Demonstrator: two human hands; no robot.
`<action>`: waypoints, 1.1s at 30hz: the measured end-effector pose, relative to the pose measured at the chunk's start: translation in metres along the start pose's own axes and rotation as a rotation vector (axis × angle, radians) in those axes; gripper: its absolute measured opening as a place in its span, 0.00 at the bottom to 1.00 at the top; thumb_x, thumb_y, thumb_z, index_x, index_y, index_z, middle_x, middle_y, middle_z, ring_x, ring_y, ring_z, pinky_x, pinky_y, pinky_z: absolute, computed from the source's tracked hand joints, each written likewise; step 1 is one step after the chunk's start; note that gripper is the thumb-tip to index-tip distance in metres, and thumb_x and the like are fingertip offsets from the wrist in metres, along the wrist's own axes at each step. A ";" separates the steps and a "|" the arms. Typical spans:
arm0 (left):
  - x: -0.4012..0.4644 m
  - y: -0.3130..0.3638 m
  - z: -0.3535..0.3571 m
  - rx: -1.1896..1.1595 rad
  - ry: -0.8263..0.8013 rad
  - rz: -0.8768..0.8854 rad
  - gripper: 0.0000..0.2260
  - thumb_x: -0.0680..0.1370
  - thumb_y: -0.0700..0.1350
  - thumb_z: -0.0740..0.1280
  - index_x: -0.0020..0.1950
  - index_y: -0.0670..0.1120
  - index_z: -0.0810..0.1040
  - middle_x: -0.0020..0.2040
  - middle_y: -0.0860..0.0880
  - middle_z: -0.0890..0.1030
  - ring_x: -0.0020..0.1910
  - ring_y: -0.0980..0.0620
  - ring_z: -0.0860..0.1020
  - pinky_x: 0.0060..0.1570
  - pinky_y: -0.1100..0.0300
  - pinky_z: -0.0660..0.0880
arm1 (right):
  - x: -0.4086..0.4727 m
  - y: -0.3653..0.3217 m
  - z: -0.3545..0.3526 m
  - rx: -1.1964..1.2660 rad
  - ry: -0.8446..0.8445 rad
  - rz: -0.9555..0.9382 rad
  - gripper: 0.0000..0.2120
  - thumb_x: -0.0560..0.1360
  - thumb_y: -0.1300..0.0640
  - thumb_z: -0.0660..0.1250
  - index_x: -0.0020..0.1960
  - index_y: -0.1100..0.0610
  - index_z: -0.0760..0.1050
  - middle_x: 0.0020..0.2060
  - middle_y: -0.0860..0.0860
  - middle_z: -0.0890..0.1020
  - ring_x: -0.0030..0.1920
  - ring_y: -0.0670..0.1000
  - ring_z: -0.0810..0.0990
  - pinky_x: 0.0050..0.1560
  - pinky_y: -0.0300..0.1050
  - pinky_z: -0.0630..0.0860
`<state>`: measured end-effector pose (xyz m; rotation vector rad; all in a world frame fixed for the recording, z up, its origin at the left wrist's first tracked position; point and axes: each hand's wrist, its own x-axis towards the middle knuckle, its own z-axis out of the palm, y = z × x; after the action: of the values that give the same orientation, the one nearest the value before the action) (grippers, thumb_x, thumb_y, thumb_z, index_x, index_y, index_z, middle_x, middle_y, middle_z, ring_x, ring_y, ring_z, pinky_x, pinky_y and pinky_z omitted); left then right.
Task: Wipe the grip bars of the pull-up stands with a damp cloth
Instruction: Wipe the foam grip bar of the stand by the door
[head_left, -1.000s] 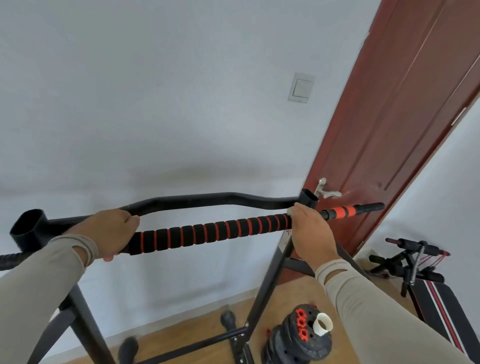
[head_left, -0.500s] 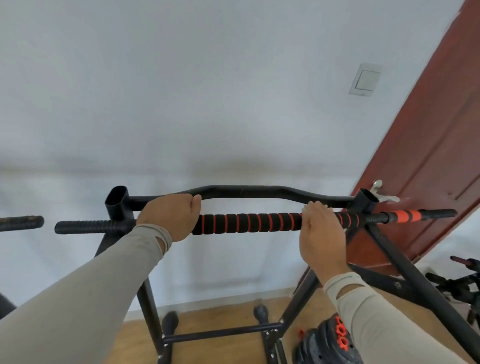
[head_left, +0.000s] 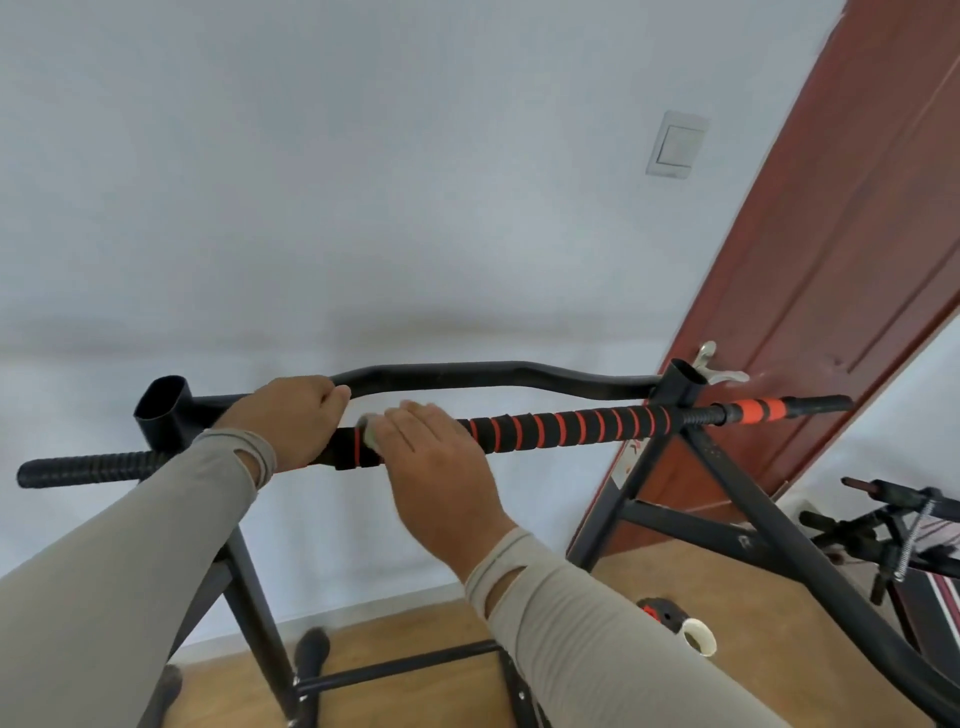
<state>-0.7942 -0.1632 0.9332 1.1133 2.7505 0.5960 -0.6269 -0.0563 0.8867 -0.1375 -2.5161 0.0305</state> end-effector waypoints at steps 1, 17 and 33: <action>-0.003 0.000 0.000 0.003 0.032 0.019 0.19 0.83 0.56 0.53 0.40 0.49 0.74 0.36 0.47 0.80 0.36 0.48 0.79 0.40 0.53 0.74 | -0.004 0.014 -0.006 -0.006 -0.002 0.009 0.15 0.82 0.61 0.60 0.67 0.58 0.76 0.60 0.53 0.82 0.63 0.53 0.78 0.71 0.52 0.71; -0.003 -0.001 0.001 0.069 0.078 0.065 0.19 0.83 0.59 0.53 0.39 0.50 0.73 0.29 0.49 0.79 0.29 0.49 0.79 0.31 0.57 0.73 | -0.061 0.172 -0.102 -0.269 -0.018 0.821 0.11 0.75 0.67 0.62 0.42 0.51 0.72 0.38 0.46 0.77 0.39 0.51 0.79 0.40 0.47 0.79; -0.009 0.005 0.014 0.159 0.212 0.050 0.18 0.84 0.58 0.46 0.47 0.51 0.70 0.35 0.52 0.77 0.34 0.51 0.76 0.39 0.53 0.73 | -0.031 0.049 -0.019 -0.088 0.135 0.446 0.13 0.84 0.61 0.56 0.58 0.61 0.79 0.57 0.57 0.83 0.62 0.58 0.80 0.76 0.53 0.68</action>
<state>-0.7806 -0.1615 0.9219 1.2208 3.0053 0.5374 -0.5859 -0.0109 0.8815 -0.7096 -2.3049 0.0880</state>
